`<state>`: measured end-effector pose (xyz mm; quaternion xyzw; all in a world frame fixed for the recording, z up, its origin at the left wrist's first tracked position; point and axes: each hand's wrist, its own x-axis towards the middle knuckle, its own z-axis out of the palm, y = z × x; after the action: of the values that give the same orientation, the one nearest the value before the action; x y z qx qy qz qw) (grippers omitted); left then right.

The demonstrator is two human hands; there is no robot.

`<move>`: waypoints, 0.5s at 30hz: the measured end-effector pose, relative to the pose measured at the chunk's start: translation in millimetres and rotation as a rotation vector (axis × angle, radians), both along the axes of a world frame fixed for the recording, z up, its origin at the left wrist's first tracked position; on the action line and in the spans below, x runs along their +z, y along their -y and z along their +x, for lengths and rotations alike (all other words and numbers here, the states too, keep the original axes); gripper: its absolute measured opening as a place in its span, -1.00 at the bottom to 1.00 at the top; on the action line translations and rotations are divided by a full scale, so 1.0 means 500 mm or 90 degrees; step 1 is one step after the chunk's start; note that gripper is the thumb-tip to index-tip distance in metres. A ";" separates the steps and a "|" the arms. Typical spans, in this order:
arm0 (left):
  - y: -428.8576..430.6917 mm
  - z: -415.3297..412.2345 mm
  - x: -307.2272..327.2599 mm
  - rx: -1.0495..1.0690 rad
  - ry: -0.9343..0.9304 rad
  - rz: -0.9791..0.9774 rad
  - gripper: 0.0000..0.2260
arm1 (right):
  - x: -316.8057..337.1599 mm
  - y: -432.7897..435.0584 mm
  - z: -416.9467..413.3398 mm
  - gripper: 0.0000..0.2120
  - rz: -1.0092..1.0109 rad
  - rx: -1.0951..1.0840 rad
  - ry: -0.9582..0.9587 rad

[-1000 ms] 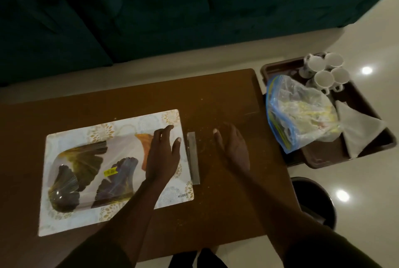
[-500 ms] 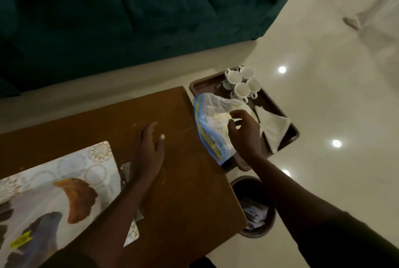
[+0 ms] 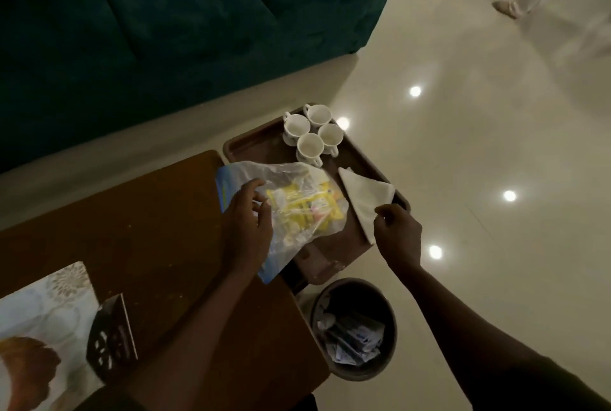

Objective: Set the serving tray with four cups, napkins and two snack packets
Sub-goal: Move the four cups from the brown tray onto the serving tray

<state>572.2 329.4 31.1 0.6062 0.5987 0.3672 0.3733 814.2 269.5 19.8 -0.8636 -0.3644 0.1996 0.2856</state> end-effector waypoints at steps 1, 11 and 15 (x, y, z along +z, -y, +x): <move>-0.005 0.025 0.003 -0.007 -0.013 0.010 -0.72 | 0.001 -0.002 0.023 -0.76 -0.001 -0.017 -0.008; -0.091 0.177 -0.004 -0.034 -0.047 0.018 -0.67 | -0.022 -0.115 0.139 -0.79 0.029 -0.006 -0.038; -0.138 0.214 -0.034 -0.013 -0.081 -0.019 -0.61 | -0.045 -0.196 0.143 -0.85 0.048 0.063 -0.029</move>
<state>679.0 398.4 14.3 0.6286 0.6204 0.3153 0.3473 885.6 367.4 -2.8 -0.8286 -0.4071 0.2190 0.3157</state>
